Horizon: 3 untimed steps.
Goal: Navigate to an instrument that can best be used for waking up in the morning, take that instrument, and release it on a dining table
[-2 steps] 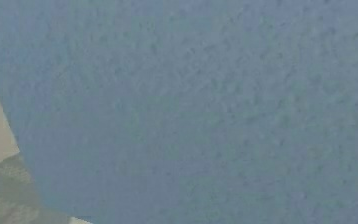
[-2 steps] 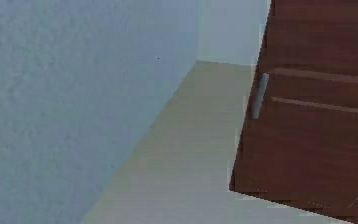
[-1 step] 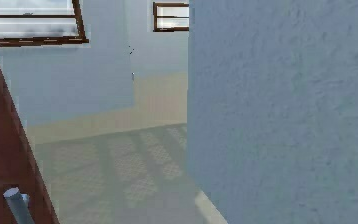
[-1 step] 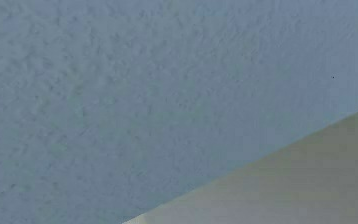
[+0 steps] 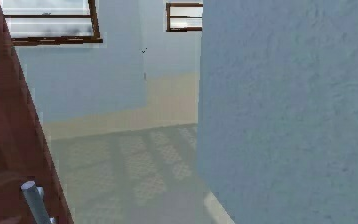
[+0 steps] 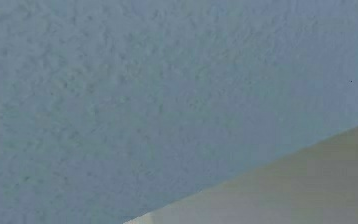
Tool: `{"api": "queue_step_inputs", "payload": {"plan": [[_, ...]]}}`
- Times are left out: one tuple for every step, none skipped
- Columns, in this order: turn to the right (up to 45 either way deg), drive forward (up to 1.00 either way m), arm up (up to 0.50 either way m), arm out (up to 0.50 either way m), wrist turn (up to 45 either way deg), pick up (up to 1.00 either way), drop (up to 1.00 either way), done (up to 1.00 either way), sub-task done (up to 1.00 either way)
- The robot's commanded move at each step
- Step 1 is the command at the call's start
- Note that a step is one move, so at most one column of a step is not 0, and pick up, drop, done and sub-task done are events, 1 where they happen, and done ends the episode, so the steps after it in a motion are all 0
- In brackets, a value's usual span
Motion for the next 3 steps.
{"api": "queue_step_inputs", "payload": {"plan": [[0.0, 0.80, 0.00, 0.00, 0.0, 0.00, 0.00, 0.00, 0.00], [-21.0, 0.00, 0.00, 0.00, 0.0, 0.00, 0.00, 0.00, 0.00], [0.0, 0.90, 0.00, 0.00, 0.0, 0.00, 0.00, 0.00, 0.00]]}}
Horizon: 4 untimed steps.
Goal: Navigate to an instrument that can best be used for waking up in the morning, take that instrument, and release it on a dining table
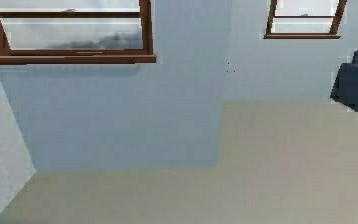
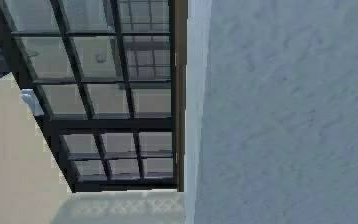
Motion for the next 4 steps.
{"api": "queue_step_inputs", "payload": {"plan": [[24.0, 0.00, 0.00, 0.00, 0.0, 0.00, 0.00, 0.00, 0.00], [0.0, 1.00, 0.00, 0.00, 0.0, 0.00, 0.00, 0.00, 0.00], [12.0, 0.00, 0.00, 0.00, 0.0, 0.00, 0.00, 0.00, 0.00], [0.0, 0.10, 0.00, 0.00, 0.0, 0.00, 0.00, 0.00, 0.00]]}}
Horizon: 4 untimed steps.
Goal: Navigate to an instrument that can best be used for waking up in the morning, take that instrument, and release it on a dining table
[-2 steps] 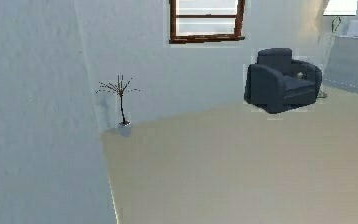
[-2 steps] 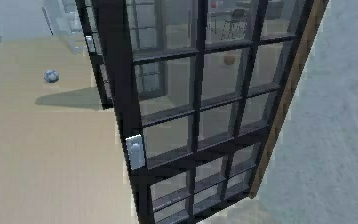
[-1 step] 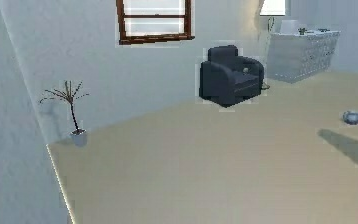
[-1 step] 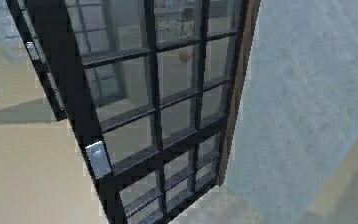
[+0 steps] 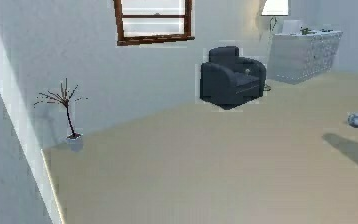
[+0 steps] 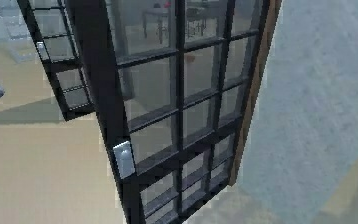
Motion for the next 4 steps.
{"api": "queue_step_inputs", "payload": {"plan": [[-9.0, 0.00, 0.00, 0.00, 0.0, 0.00, 0.00, 0.00, 0.00], [0.0, 0.45, 0.00, 0.00, 0.0, 0.00, 0.00, 0.00, 0.00], [45.0, 0.00, 0.00, 0.00, 0.0, 0.00, 0.00, 0.00, 0.00], [12.0, 0.00, 0.00, 0.00, 0.0, 0.00, 0.00, 0.00, 0.00]]}}
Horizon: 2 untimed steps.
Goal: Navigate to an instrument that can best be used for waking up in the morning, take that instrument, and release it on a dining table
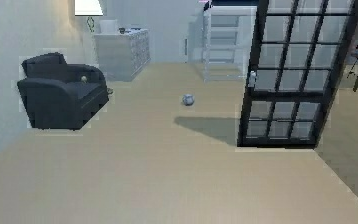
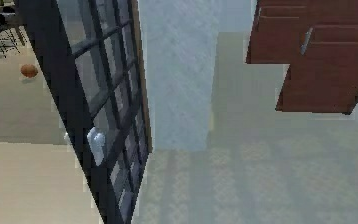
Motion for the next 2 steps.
{"api": "queue_step_inputs", "payload": {"plan": [[0.0, 0.25, 0.00, 0.00, 0.0, 0.00, 0.00, 0.00, 0.00], [15.0, 0.00, 0.00, 0.00, 0.0, 0.00, 0.00, 0.00, 0.00]]}}
